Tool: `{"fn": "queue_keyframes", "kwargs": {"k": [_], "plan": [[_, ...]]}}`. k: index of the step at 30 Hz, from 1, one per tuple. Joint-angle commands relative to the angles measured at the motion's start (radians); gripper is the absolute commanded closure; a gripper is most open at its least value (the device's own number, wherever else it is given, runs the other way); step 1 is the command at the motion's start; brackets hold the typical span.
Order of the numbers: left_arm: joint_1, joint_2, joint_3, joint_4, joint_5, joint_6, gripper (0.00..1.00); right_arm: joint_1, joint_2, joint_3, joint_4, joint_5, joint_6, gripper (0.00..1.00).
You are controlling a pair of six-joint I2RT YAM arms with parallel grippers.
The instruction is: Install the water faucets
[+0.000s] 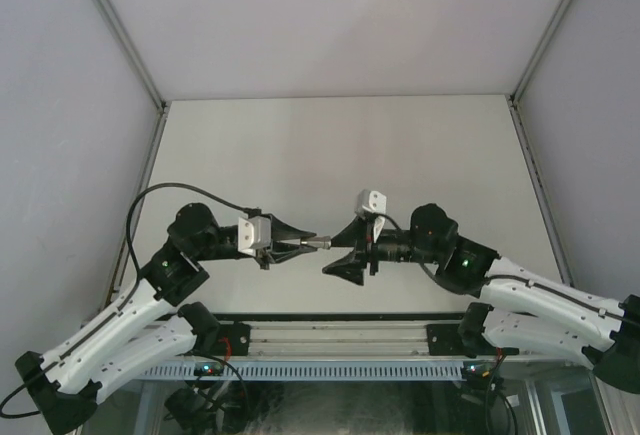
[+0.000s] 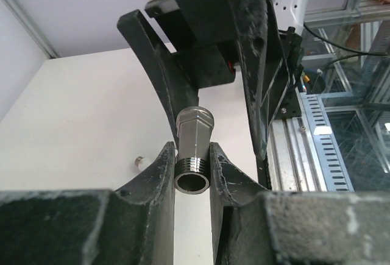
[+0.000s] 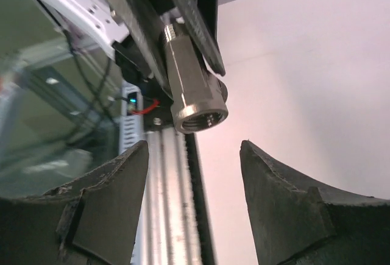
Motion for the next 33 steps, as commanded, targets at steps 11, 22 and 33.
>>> {"fn": "queue_keyframes", "kwargs": {"k": [11,22,33], "plan": [[-0.007,-0.009,-0.013,0.113,0.092,-0.091,1.00,0.060,-0.106,-0.043,0.171,0.153,-0.421,0.46],[-0.007,0.007,-0.003,0.105,0.061,-0.087,1.00,0.075,-0.123,-0.042,0.166,0.044,-0.399,0.45],[-0.007,0.024,0.008,0.104,0.089,-0.093,1.00,0.075,-0.103,-0.043,0.200,0.046,-0.384,0.63]]}}
